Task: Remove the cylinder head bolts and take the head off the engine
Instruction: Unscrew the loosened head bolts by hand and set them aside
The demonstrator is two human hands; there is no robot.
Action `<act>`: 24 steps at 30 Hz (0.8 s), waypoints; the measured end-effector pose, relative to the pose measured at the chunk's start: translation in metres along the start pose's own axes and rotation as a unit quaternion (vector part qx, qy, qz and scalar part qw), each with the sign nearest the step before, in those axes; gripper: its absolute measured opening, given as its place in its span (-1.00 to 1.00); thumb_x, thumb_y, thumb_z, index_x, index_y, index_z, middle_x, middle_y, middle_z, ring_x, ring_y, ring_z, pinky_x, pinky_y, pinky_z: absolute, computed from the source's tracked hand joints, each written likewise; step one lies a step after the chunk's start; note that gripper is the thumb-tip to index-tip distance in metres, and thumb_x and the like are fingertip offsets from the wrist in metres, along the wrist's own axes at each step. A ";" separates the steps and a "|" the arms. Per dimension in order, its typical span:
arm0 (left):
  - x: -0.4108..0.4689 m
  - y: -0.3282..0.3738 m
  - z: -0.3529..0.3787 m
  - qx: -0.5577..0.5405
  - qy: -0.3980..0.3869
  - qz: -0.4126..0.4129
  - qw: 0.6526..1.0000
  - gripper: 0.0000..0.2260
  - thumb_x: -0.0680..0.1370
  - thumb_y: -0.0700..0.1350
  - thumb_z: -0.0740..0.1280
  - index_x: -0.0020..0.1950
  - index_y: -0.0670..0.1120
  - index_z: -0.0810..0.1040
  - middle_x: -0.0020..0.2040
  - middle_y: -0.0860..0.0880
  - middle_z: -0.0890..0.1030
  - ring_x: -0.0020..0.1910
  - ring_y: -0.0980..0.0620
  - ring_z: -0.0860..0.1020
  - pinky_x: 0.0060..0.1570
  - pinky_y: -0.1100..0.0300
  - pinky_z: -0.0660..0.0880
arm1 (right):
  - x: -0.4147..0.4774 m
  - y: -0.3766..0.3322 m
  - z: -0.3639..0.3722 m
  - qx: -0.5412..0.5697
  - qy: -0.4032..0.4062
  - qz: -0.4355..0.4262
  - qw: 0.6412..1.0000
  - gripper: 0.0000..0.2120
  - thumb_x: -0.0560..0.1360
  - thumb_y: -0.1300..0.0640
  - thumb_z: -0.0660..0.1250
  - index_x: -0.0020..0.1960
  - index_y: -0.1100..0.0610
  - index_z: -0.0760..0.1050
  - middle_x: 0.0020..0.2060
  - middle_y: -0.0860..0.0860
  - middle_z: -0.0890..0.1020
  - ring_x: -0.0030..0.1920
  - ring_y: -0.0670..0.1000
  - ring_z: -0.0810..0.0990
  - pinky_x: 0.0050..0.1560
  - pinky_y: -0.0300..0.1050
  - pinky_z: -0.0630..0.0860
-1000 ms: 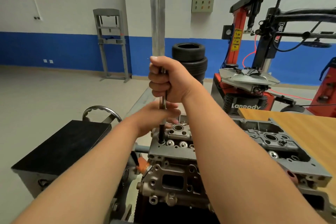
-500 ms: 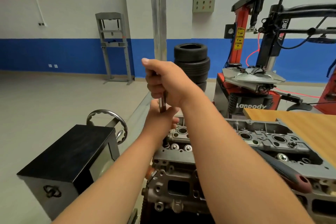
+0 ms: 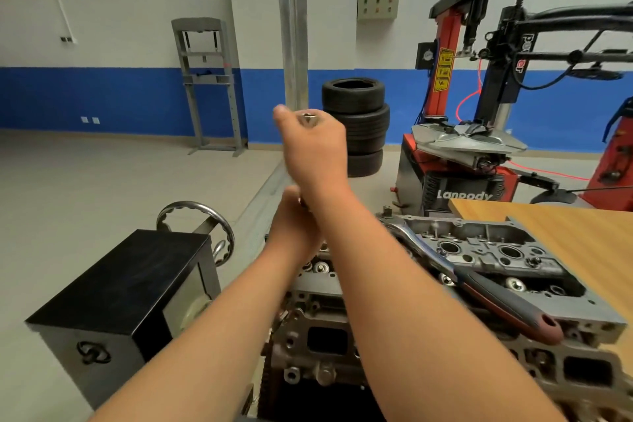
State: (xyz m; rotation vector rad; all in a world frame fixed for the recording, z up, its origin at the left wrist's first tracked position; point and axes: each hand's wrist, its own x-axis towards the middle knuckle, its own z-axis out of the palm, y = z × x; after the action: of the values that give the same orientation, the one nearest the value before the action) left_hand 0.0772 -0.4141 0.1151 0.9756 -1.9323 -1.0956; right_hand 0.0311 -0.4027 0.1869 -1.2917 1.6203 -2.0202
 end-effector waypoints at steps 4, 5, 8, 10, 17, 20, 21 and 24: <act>-0.002 -0.009 -0.029 -0.027 -0.121 0.021 0.992 -0.92 0.59 -0.01 0.30 0.08 0.08 0.50 0.01 -0.03 0.66 0.06 -0.01 0.61 0.18 0.01 0.49 | 0.022 -0.001 -0.024 0.165 -0.300 0.146 0.928 -0.65 0.58 0.01 0.21 -0.37 0.06 0.33 -0.54 -0.09 0.22 -0.51 -0.07 0.13 -0.48 -0.19 0.13; -0.001 -0.011 -0.035 -0.016 -0.149 0.029 0.988 -0.90 0.58 -0.01 0.33 0.09 0.08 0.51 0.00 0.01 0.68 0.06 0.05 0.63 0.23 0.00 0.47 | 0.023 0.000 -0.026 0.176 -0.328 0.147 0.916 -0.64 0.58 0.03 0.19 -0.38 0.05 0.32 -0.54 -0.10 0.22 -0.51 -0.07 0.13 -0.47 -0.20 0.14; 0.003 -0.017 -0.041 0.011 -0.158 0.065 0.985 -0.89 0.56 -0.05 0.37 0.08 0.03 0.55 -0.08 0.06 0.70 -0.05 0.13 0.66 0.21 0.02 0.50 | 0.017 -0.005 -0.028 0.107 -0.273 0.131 0.947 -0.72 0.58 0.03 0.22 -0.26 0.13 0.44 -0.50 -0.05 0.29 -0.46 -0.05 0.25 -0.37 -0.17 0.29; 0.005 -0.018 -0.037 0.020 -0.126 0.093 0.987 -0.97 0.56 -0.09 0.36 -0.02 0.02 0.57 -0.19 0.09 0.69 -0.17 0.18 0.65 0.05 0.10 0.56 | 0.005 -0.010 -0.025 -0.005 -0.155 0.097 0.983 -0.72 0.54 0.04 0.28 0.02 0.28 0.51 -0.38 0.01 0.41 -0.36 -0.02 0.40 -0.26 -0.11 0.42; -0.002 -0.021 -0.022 0.362 0.049 0.209 0.907 -0.69 0.57 -0.28 0.12 -0.34 -0.06 0.17 -0.37 0.05 0.34 -0.21 0.00 0.46 -0.28 0.25 0.22 | -0.026 0.003 0.012 -0.027 0.044 -0.031 0.998 -0.70 0.49 0.02 0.38 0.09 0.13 0.36 -0.22 -0.03 0.49 -0.29 -0.11 0.43 -0.30 -0.26 0.42; 0.004 -0.019 -0.026 0.201 0.024 0.149 0.968 -0.76 0.53 -0.15 0.20 -0.34 -0.02 0.35 -0.46 0.03 0.52 -0.38 0.17 0.51 -0.44 0.40 0.29 | 0.001 0.002 0.002 0.015 -0.024 0.024 0.999 -0.61 0.52 -0.07 0.34 -0.38 0.05 0.29 -0.55 -0.11 0.32 -0.52 -0.08 0.25 -0.43 -0.13 0.27; 0.009 -0.020 -0.026 0.078 -0.006 0.120 0.990 -0.82 0.52 -0.10 0.28 -0.29 -0.03 0.46 -0.43 0.10 0.58 -0.40 0.23 0.52 -0.40 0.44 0.34 | 0.009 0.002 -0.005 0.070 -0.136 0.076 0.985 -0.58 0.52 -0.09 0.31 -0.41 0.03 0.26 -0.57 -0.11 0.27 -0.54 -0.07 0.21 -0.46 -0.15 0.22; 0.020 -0.010 -0.024 -0.175 -0.173 -0.004 0.969 -0.95 0.54 -0.17 0.33 -0.07 -0.13 0.57 -0.25 -0.01 0.63 -0.28 0.08 0.61 -0.24 0.18 0.55 | 0.021 0.004 -0.025 0.216 -0.337 0.164 0.902 -0.67 0.48 -0.02 0.21 -0.43 0.02 0.29 -0.58 -0.12 0.22 -0.57 -0.11 0.15 -0.51 -0.24 0.13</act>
State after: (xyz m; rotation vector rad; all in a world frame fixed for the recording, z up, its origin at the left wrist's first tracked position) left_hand 0.0904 -0.4434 0.1197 0.6275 -1.9037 -1.6319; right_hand -0.0012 -0.4016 0.1939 -1.2413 0.9224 -1.3849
